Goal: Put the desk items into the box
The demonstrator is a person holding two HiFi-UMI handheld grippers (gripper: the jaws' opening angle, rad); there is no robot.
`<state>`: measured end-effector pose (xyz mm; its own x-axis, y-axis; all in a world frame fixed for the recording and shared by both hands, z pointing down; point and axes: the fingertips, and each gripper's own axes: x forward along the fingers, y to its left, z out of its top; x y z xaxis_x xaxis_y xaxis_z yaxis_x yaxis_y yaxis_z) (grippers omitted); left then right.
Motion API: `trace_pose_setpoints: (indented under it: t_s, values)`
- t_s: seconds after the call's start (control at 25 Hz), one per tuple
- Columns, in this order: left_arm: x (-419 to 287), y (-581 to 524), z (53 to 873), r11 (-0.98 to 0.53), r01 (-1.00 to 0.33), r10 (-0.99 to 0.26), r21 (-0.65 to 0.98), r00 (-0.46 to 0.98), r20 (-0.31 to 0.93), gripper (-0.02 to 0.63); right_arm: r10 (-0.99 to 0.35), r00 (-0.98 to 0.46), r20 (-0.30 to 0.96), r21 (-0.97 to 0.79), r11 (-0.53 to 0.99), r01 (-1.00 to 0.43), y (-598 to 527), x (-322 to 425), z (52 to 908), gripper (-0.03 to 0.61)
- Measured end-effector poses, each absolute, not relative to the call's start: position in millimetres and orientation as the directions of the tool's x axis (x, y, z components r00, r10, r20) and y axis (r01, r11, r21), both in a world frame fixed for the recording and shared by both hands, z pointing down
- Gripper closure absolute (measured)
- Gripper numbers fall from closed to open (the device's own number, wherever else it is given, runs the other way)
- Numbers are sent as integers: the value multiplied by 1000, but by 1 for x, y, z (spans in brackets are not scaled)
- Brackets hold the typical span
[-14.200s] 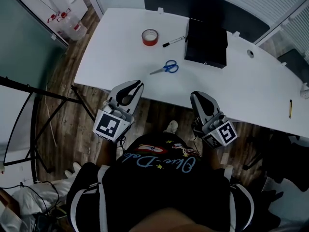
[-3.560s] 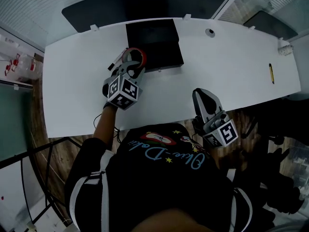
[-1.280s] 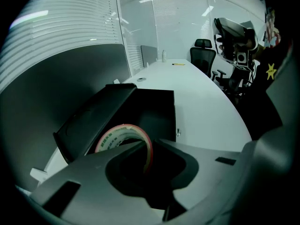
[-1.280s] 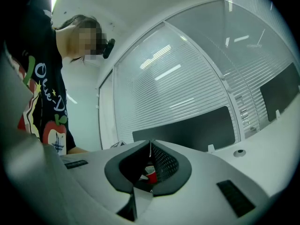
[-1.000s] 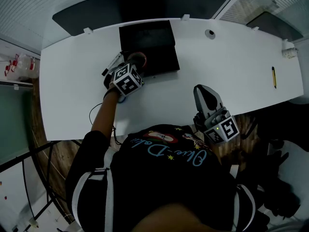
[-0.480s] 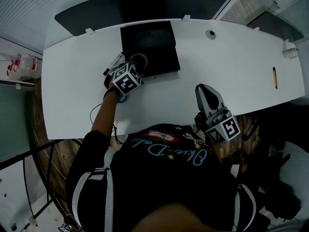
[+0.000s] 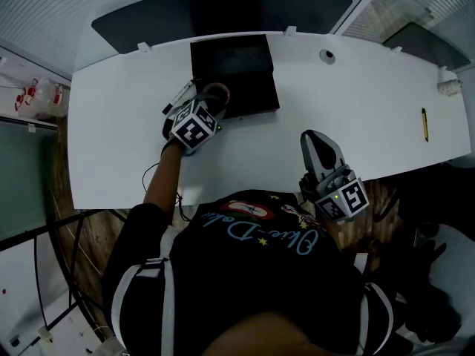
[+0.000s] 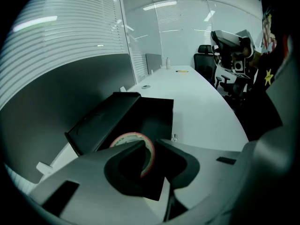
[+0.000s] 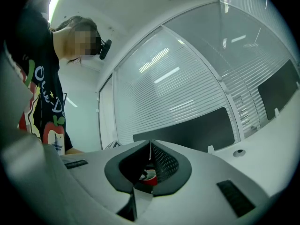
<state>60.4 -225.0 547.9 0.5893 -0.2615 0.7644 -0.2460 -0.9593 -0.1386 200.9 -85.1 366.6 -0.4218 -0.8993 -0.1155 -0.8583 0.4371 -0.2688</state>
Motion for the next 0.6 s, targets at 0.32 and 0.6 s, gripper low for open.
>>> trace_pose_setpoints:
  t_s: [0.32,0.6]
  values:
    - [42,-219,520,-901,-409,-397,-145,641,657,594,-873,-470,-133,-275,488,-828,-89,195,366,566]
    - [15,-207,488,-828,-551,-515,-99,679,523,595,-834,-534,-140,-285,550,-785,-96,181,369,566]
